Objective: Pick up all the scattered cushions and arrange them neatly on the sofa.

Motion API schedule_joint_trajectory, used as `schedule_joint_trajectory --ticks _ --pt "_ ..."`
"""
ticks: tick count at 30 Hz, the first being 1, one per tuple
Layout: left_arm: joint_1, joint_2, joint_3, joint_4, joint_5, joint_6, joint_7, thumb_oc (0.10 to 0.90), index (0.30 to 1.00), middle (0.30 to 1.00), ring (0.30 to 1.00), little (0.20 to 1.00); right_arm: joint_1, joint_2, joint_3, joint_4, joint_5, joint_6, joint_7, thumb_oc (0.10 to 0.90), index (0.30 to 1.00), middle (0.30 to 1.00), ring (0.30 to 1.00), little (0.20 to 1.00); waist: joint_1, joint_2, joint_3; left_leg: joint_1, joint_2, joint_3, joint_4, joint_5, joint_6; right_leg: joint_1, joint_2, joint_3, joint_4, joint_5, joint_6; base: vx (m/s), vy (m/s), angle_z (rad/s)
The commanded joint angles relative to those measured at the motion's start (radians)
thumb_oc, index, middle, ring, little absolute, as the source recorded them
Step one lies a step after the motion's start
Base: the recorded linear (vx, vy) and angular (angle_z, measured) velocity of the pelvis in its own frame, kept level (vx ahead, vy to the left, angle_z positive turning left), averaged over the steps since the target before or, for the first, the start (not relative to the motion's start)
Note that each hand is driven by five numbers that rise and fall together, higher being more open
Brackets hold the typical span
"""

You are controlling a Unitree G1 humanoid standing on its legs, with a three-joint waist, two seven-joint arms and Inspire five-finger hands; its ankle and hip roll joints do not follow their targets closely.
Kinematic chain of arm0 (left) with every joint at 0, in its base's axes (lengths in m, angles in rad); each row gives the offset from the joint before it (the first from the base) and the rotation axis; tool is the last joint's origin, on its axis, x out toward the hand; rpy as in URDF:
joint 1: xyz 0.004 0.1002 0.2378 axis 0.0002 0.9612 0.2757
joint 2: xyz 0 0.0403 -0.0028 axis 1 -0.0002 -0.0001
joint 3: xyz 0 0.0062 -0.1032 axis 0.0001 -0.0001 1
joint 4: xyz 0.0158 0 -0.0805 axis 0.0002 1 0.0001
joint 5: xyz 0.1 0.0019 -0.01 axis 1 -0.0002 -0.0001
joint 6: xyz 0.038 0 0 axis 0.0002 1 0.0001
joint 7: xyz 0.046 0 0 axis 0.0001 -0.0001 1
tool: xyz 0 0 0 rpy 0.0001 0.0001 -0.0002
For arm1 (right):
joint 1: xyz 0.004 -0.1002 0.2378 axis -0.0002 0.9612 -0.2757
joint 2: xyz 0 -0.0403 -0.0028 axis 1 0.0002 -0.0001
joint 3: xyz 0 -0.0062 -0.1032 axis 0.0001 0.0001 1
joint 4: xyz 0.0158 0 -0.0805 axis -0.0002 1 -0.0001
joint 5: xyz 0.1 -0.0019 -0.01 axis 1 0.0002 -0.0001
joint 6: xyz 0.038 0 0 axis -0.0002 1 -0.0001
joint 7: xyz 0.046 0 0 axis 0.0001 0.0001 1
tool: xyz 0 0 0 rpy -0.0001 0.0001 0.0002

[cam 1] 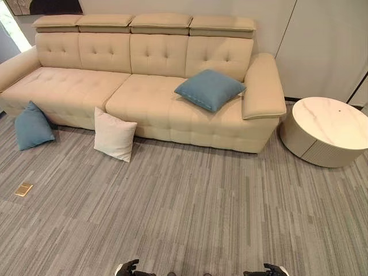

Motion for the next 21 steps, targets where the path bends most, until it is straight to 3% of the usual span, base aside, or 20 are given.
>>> schedule_joint_trajectory --ticks 1,15,21 --pt "-0.051 0.023 0.004 0.028 0.032 -0.025 0.026 0.8 0.9 0.9 0.9 0.9 -0.038 0.002 0.007 0.013 0.004 -0.016 -0.032 0.8 0.9 0.9 0.9 0.9 -0.001 -0.06 0.011 0.038 -0.018 0.091 -0.032 -0.063 0.014 0.072 -0.089 0.018 -0.09 -0.002 0.132 0.02 -0.012 0.03" --pt "-0.06 0.023 -0.003 0.027 0.03 -0.019 0.035 0.8 0.9 0.9 0.9 0.9 -0.038 0.001 0.014 0.002 0.006 -0.02 -0.04 0.8 0.9 0.9 0.9 0.9 -0.01 -0.062 0.018 0.029 0.002 0.069 0.005 -0.073 -0.001 0.066 -0.068 0.028 -0.068 -0.032 0.106 0.03 -0.062 0.05" --pt "-0.077 0.023 -0.024 0.014 0.027 -0.024 0.034 0.8 0.9 0.9 0.9 0.9 -0.042 -0.004 0.003 -0.003 0.022 -0.029 -0.045 0.8 0.9 0.9 0.9 0.9 -0.021 -0.072 0.044 -0.053 0.008 0.073 0.15 -0.094 -0.026 0.048 -0.064 0.023 -0.04 -0.049 0.082 0.0 -0.073 0.18"
